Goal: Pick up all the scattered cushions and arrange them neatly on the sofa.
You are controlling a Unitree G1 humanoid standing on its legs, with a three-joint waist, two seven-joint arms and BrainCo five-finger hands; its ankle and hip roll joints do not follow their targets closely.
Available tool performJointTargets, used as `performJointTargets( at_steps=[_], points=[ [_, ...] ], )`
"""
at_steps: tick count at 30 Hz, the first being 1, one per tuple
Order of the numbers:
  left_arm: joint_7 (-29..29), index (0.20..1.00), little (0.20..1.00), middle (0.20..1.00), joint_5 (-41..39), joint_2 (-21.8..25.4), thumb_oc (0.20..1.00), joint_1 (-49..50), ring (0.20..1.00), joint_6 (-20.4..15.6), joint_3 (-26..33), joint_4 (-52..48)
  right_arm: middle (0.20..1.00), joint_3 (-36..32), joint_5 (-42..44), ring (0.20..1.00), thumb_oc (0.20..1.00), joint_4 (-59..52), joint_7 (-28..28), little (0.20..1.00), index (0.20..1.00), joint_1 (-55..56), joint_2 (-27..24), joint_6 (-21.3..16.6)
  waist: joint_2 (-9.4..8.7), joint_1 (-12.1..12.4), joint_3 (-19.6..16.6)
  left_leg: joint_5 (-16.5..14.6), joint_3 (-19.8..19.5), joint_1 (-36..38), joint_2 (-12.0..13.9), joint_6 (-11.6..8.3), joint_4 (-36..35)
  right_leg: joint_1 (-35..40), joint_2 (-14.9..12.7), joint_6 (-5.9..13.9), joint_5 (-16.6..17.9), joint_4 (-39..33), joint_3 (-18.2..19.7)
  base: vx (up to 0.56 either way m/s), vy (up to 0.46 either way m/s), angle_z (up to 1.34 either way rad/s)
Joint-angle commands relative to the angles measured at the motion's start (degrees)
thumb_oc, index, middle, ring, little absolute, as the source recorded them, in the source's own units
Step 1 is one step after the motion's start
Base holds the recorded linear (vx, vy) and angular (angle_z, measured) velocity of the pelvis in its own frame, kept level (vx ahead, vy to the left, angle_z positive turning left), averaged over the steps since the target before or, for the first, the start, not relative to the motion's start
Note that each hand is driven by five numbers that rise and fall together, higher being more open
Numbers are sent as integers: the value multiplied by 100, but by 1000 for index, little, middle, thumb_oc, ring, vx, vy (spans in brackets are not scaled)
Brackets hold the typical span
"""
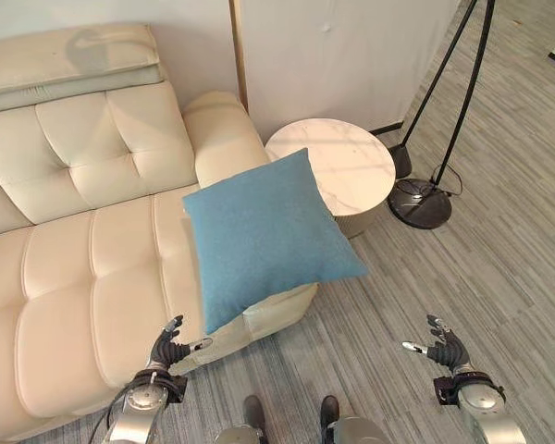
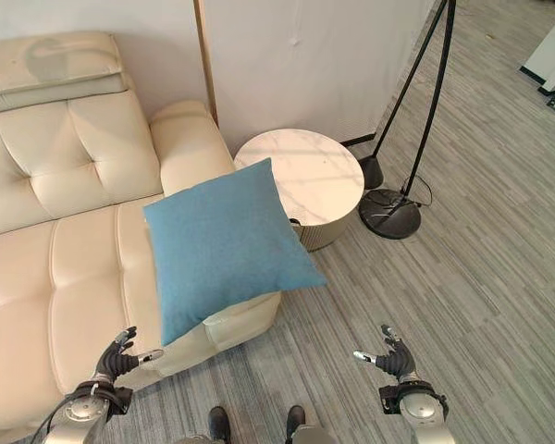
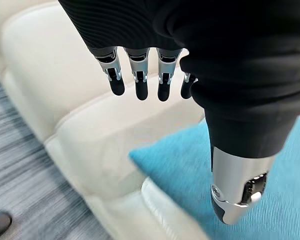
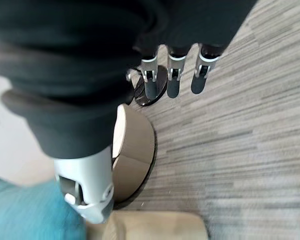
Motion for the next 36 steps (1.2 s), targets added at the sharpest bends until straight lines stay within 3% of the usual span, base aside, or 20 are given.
performJointTargets(
  at_steps=[1, 4, 5, 9, 23, 30, 36],
  points=[
    [26, 1000, 1000, 1000, 17, 187, 1000, 192, 1000, -118, 181, -179, 1000, -39, -26, 1000, 1000, -104, 9, 1000, 1000, -66, -5, -125, 37, -6, 65, -660, -423, -126, -18, -70, 497, -74, -39, 458, 97, 285, 80, 122, 91, -2],
    [15, 1000, 1000, 1000, -11, 154, 1000, 177, 1000, -148, 178, -182, 1000, -50, -10, 1000, 1000, -65, -4, 1000, 1000, -75, -29, -121, 56, -82, 82, -650, -550, 55, -139, -90, 330, -340, 158, 445, 229, -190, 94, 174, 41, 5],
    [27, 1000, 1000, 1000, -91, 131, 1000, 129, 1000, -165, 182, -203, 1000, -85, 26, 1000, 1000, -31, -40, 1000, 1000, -61, -42, -119, 15, -182, 140, -702, -734, 164, -256, -109, 332, -505, 268, 540, 424, -786, 307, 174, -1, 18],
    [47, 1000, 1000, 1000, -211, 89, 1000, 35, 1000, -205, 236, -177, 1000, -154, 29, 1000, 1000, 67, -81, 1000, 1000, -52, -114, -122, -64, -222, 170, -826, -963, 188, -353, -142, 467, -362, 245, 607, 651, -1182, 587, 143, -57, 57],
    [68, 1000, 1000, 1000, -983, -13, 1000, -27, 1000, -202, 538, 259, 1000, -546, 660, 1000, 1000, -834, -132, 1000, 1000, -294, -430, -173, -58, -146, -263, -711, -1020, 560, -161, -319, 5, 300, 285, 498, 674, -1783, 262, 99, -67, 11],
    [179, 1000, 1000, 1000, -1351, 180, 1000, -721, 1000, -219, 348, 820, 1000, 318, 1296, 1000, 1000, -792, 118, 1000, 1000, -1110, -502, -108, -90, -53, -238, -571, -992, 505, -83, -401, -189, 294, 335, 486, 704, -1967, 225, -7, -43, 4],
    [451, 1000, 1000, 1000, -1868, 287, 1000, -1888, 1000, -371, -166, 1246, 1000, 1252, 1462, 1000, 1000, -4, -62, 1000, 1000, -2611, -426, -47, -110, 49, 51, -350, -1064, -162, -48, -454, -163, -329, 335, 461, 828, -1906, 209, -137, -53, 8]
  ],
)
